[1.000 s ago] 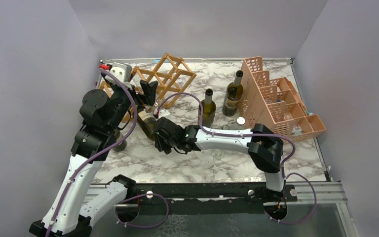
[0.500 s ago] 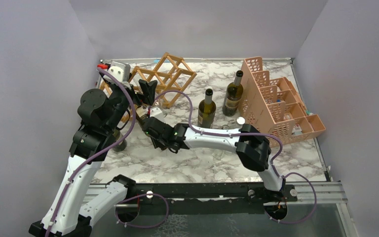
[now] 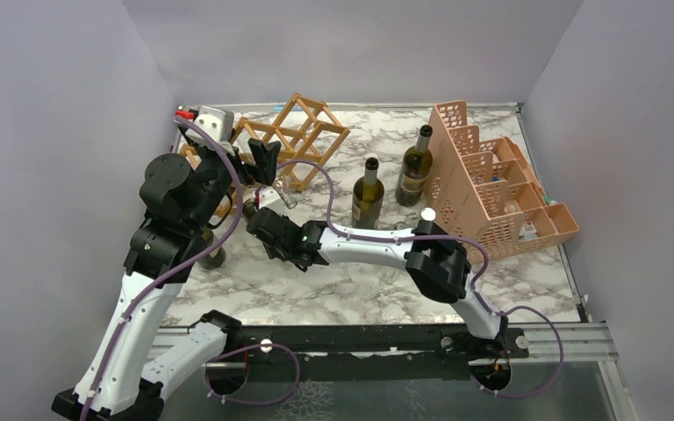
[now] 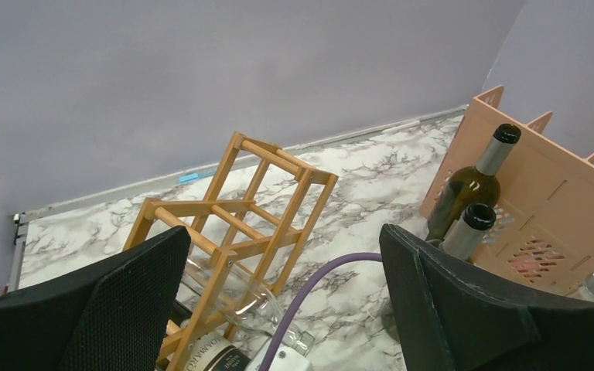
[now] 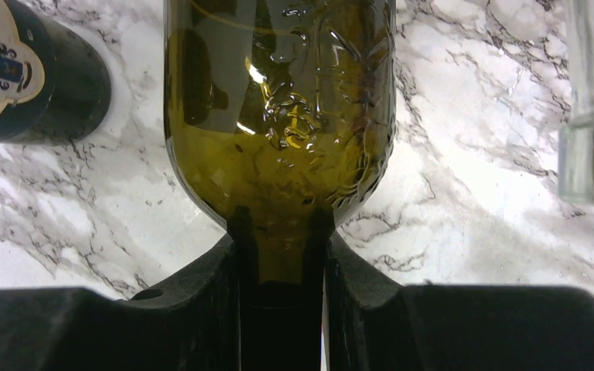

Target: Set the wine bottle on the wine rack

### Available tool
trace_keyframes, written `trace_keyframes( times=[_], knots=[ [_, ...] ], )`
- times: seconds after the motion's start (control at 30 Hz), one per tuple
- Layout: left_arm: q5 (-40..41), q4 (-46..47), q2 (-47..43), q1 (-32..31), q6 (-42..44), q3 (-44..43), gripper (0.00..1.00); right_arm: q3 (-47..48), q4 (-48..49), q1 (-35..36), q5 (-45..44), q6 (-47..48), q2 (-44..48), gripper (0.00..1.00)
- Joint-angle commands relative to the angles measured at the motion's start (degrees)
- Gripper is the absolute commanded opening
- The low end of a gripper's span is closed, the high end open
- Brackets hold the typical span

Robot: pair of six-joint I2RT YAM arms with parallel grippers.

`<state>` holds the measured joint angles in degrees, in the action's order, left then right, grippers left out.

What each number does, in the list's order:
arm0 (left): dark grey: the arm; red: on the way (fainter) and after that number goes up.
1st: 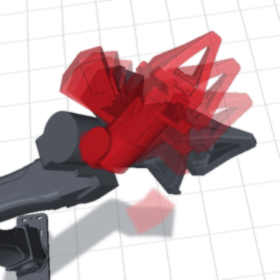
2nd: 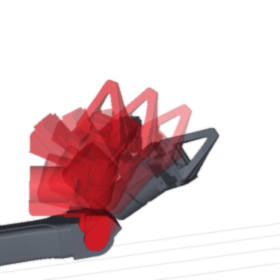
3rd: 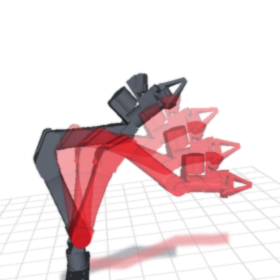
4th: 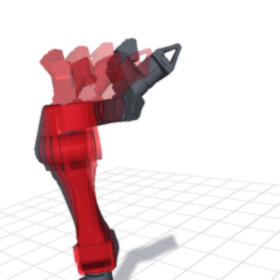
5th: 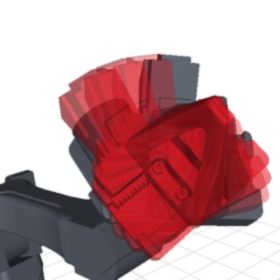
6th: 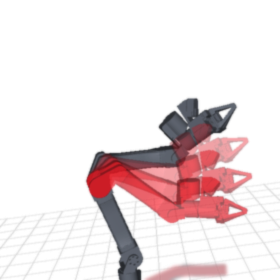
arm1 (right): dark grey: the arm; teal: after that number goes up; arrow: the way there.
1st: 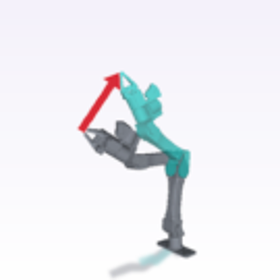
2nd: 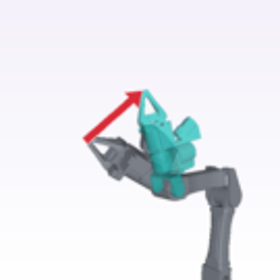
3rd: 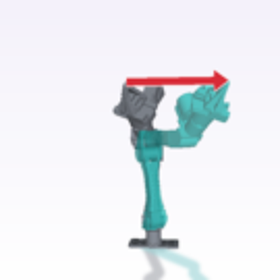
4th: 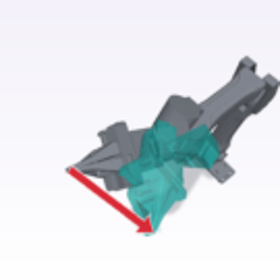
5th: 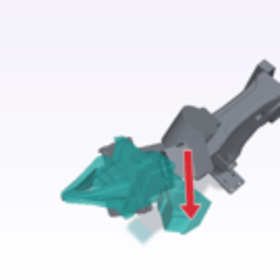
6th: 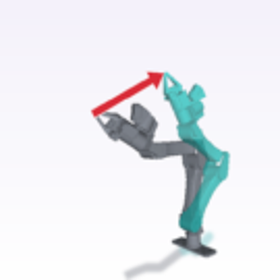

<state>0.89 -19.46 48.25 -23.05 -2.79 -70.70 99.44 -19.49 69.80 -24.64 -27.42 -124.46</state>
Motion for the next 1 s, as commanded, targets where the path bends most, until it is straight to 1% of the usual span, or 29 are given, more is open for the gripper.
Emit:
trace_keyframes(
  times=[0.0, 0.4, 0.57, 0.77, 0.9, 0.97],
  knots=[
    [-0.23, 0.13, -0.16, -0.07, -0.4, -2.42, 0.99, 5.57, 10.91, -0.01, -6.37, 2.79, -0.81, 0.12],
    [-0.64, -0.53, 0.37, -0.07, -0.72, -3.11, 0.99, 10.08, 10.48, -0.6, -5.87, 5.86, -5.56, 0.16],
    [-0.95, -0.88, 0.55, -0.07, -1.09, -3.39, 0.99, 11.89, 9.88, -1.11, -5.85, 6.9, -7.19, 0.21],
    [-1.18, -1.08, 0.83, -0.09, -1.61, -3.63, 0.99, 13.33, 10.52, -1.16, -5.85, 8.14, -8.57, 0.25],
    [-1.28, -1.22, 0.89, -0.08, -1.85, -3.88, 0.99, 13.8, 11.4, -1.16, -6.11, 8.95, -8.77, 0.31],
    [-1.27, -1.26, 0.84, -0.07, -1.95, -3.76, 0.99, 14.0, 11.72, -1.16, -6.2, 9.05, -8.88, 0.32]
  ],
)
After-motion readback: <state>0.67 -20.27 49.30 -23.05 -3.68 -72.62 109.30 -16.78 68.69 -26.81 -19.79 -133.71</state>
